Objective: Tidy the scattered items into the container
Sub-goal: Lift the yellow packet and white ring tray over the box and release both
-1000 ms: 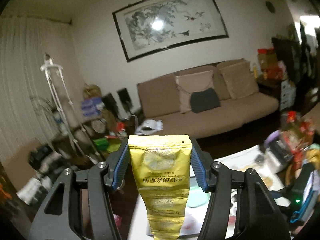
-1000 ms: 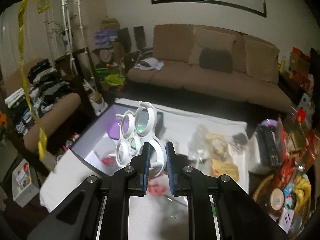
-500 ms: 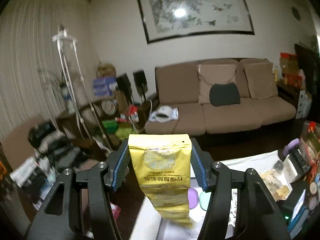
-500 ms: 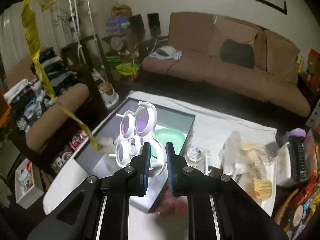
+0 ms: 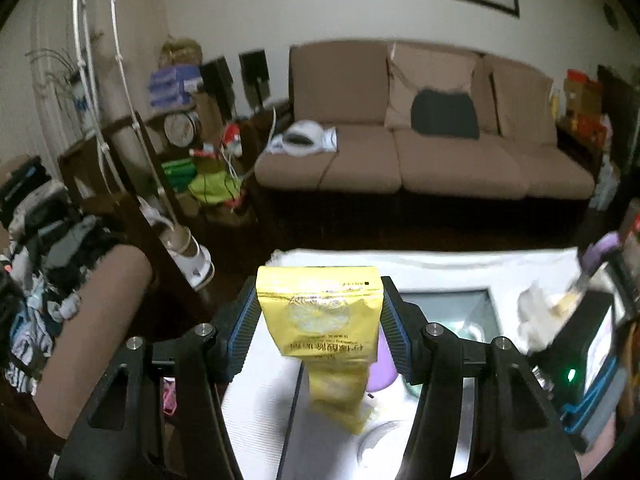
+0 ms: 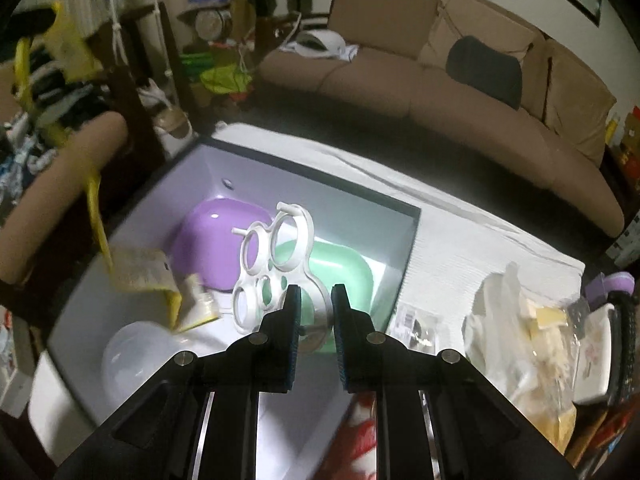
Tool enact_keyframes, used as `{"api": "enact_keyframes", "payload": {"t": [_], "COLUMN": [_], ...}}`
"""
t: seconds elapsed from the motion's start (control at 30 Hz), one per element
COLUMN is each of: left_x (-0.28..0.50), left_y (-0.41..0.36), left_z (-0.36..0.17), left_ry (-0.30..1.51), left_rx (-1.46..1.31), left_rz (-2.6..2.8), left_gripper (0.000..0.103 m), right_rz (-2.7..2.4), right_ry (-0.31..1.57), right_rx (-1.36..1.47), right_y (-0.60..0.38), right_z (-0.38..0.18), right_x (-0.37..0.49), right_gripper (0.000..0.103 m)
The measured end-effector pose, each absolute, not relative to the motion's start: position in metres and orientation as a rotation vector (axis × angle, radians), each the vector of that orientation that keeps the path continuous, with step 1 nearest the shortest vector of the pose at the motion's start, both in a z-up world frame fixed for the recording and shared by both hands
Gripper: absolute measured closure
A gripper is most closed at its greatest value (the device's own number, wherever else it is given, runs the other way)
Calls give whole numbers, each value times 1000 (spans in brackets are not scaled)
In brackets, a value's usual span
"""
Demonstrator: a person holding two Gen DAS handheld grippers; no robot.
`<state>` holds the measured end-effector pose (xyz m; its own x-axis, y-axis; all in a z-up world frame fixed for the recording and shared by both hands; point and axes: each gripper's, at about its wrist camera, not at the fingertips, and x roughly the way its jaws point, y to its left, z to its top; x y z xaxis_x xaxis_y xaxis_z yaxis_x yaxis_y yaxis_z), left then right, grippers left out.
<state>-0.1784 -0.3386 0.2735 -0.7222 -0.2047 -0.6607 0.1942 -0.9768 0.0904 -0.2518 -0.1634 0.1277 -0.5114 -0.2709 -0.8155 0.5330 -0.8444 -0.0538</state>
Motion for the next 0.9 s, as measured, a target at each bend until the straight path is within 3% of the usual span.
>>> {"api": "enact_keyframes", "payload": {"t": [0.27, 0.33, 0.37, 0.4, 0.47, 0.9], "left_x": [-200, -200, -201, -201, -200, -150], "left_y": [-332, -329, -329, -327, -326, -312], "left_z": [175, 163, 161, 159, 160, 200], "left_ry": [-73, -66, -57, -48, -43, -44], "left_rx": [1270, 1290, 1298, 1303, 1304, 1271], "left_rz": [-2665, -2663, -2665, -2666, -2668, -2684], "left_gripper": [46, 35, 27, 26, 26, 22], "right_rz": [-2350, -2359, -2366, -2373, -2385, -2420], "right_ry": [501, 533, 550, 555, 545, 521], "right_rx": [1273, 1280, 1278, 1277, 1274, 1199], "right_y": [-185, -186, -186, -185, -181, -129], "right_z": [81, 75, 73, 73, 75, 135], "right_x": [-283, -285, -286, -287, -287, -246], "right_gripper": [87, 84, 74, 58, 40, 36]}}
